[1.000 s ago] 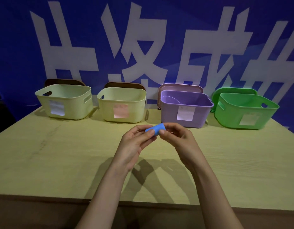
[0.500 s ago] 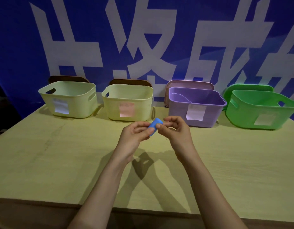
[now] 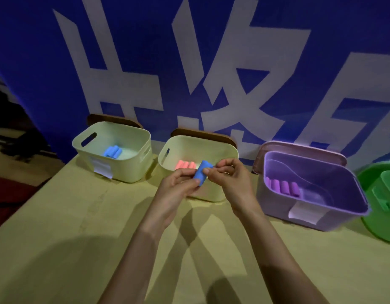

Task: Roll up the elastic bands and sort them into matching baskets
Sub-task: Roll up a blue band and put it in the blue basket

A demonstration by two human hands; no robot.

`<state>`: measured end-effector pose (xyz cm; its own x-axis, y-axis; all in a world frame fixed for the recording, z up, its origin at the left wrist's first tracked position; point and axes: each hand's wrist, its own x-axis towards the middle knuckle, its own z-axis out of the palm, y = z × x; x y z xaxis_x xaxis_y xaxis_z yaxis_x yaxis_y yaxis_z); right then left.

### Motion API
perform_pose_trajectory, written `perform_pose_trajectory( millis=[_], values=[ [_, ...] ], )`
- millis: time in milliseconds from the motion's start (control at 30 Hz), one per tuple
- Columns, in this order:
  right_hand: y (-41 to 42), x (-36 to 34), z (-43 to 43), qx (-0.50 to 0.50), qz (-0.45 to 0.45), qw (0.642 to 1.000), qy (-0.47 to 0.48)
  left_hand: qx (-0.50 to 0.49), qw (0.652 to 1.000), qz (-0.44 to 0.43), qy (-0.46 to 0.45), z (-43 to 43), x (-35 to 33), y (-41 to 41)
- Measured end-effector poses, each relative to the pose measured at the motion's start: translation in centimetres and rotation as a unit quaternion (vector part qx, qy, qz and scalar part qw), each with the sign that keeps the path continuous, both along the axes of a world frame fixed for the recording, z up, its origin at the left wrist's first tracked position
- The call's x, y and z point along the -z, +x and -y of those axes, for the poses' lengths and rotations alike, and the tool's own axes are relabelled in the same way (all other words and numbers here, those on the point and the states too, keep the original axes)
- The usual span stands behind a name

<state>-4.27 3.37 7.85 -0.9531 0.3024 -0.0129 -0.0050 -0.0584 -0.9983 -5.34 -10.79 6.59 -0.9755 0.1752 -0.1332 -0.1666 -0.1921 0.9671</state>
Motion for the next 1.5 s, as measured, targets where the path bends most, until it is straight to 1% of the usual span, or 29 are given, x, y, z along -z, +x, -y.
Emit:
perform_pose_trajectory(
  millis=[133, 267, 367, 533, 600, 700, 767, 833, 933, 1000, 1067, 1133, 1233, 1367, 1433, 1500],
  values=[
    [-5.0, -4.9, 3.0, -0.030, 0.021, 0.999, 0.008, -0.035, 0.999, 0.003, 0.005, 3.0, -5.1, -3.8],
    [-10.6, -8.4, 7.2, -0.077, 0.038, 0.996, -0.028, -0.068, 0.998, 0.008, 0.008, 7.0, -9.1, -8.3],
    [-14.5, -9.3, 10.1, -0.114, 0.049, 0.990, -0.063, -0.098, 0.995, 0.014, 0.017, 9.7, -10.2, -11.4],
    [-20.8, -7.5, 14.7, -0.157, 0.103, 0.973, -0.137, -0.130, 0.991, 0.031, 0.004, 13.9, -8.7, -16.7],
    [-23.0, -6.0, 16.2, -0.171, 0.126, 0.967, -0.139, -0.139, 0.989, 0.045, -0.016, 15.4, -7.2, -18.9],
    [-26.1, -3.0, 18.5, -0.183, 0.175, 0.957, -0.142, -0.169, 0.980, 0.091, -0.047, 17.3, -4.8, -21.7],
    [-28.0, -0.8, 20.1, -0.185, 0.214, 0.948, -0.145, -0.172, 0.975, 0.122, -0.068, 18.4, -3.2, -23.5],
    [-29.7, 1.5, 21.5, -0.180, 0.253, 0.939, -0.150, -0.148, 0.972, 0.148, -0.109, 19.9, -1.6, -25.3],
    [-31.5, 4.1, 23.1, -0.162, 0.310, 0.924, -0.156, -0.084, 0.954, 0.176, -0.227, 22.1, 0.9, -28.2],
    [-32.3, 5.7, 24.0, -0.155, 0.348, 0.912, -0.149, -0.054, 0.932, 0.183, -0.308, 23.4, 2.5, -30.0],
    [-33.1, 7.3, 24.9, -0.163, 0.368, 0.908, -0.117, -0.018, 0.901, 0.176, -0.396, 24.4, 4.0, -31.3],
    [-33.3, 8.7, 26.0, -0.155, 0.384, 0.908, -0.071, 0.003, 0.875, 0.168, -0.454, 25.2, 5.5, -31.9],
    [-34.2, 11.3, 27.5, -0.142, 0.394, 0.907, -0.041, 0.018, 0.861, 0.145, -0.487, 25.8, 7.1, -32.2],
    [-34.3, 11.4, 28.2, -0.117, 0.408, 0.905, 0.041, 0.027, 0.848, 0.125, -0.514, 26.0, 7.9, -32.8],
    [-34.3, 11.4, 28.5, -0.130, 0.414, 0.900, 0.047, 0.042, 0.840, 0.121, -0.528, 26.0, 8.2, -33.2],
    [-34.4, 12.2, 29.2, -0.115, 0.420, 0.898, 0.067, 0.068, 0.830, 0.122, -0.541, 25.8, 8.3, -33.3]
  ],
)
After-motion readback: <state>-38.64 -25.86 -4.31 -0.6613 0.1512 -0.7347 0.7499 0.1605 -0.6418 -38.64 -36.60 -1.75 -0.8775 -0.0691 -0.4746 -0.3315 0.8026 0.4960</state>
